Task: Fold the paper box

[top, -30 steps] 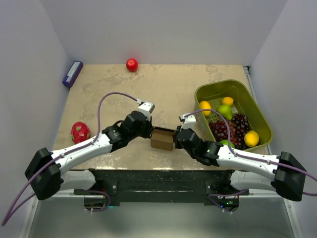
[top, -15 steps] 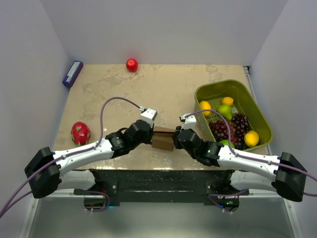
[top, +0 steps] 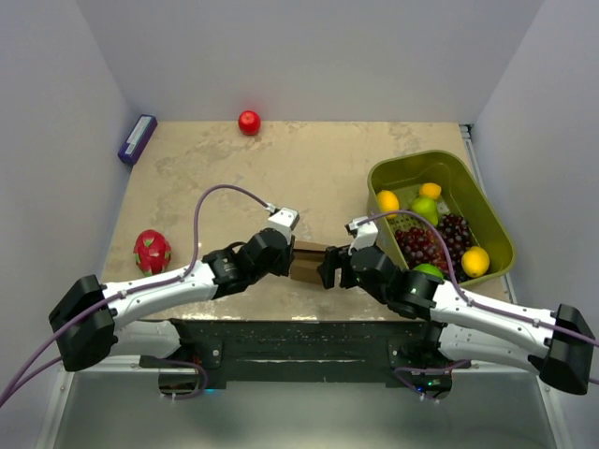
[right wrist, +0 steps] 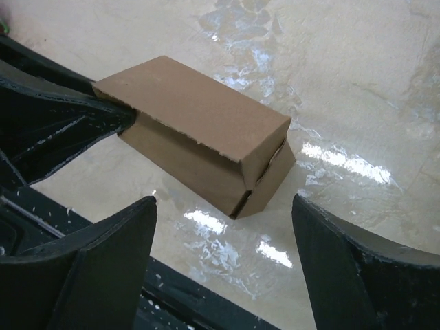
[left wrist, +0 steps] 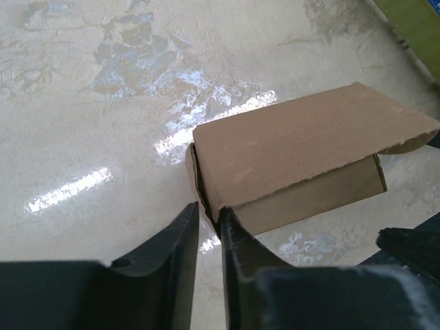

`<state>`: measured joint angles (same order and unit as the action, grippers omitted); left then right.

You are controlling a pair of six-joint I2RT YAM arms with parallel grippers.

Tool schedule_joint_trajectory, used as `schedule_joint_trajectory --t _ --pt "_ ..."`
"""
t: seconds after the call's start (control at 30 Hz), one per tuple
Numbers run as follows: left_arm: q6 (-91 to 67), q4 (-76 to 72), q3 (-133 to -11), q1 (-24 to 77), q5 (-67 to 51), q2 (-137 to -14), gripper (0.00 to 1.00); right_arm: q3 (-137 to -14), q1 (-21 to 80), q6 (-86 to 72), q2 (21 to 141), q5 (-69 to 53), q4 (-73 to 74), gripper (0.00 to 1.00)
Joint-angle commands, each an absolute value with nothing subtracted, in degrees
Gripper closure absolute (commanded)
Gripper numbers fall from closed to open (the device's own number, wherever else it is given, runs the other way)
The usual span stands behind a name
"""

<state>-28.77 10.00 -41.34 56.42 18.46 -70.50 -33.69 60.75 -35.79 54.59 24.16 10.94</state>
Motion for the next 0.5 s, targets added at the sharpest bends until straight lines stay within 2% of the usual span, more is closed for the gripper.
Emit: schedule_joint_trajectory --t 0.0,0.1,0.2,0.47 --pt "-29.44 16.17 -42.1 57.39 16.44 -70.4 0.68 -35.42 61.17 -37.08 50.46 22.59 15.11 0.15" --pt "-29.09 16.17 -42.36 57.3 16.44 -68.73 0.53 -36.73 61.08 -38.93 48.79 23.73 16.08 0.14" --pt "-29.09 16.26 -42.36 57.31 16.35 -67.5 0.44 -38.66 61.08 -39.81 49.65 24.52 17.14 0.16" --pt "-29.09 15.91 -42.63 57.3 15.29 -62.32 0.25 -42.53 61.08 -42.27 50.19 27.15 18.45 0.15"
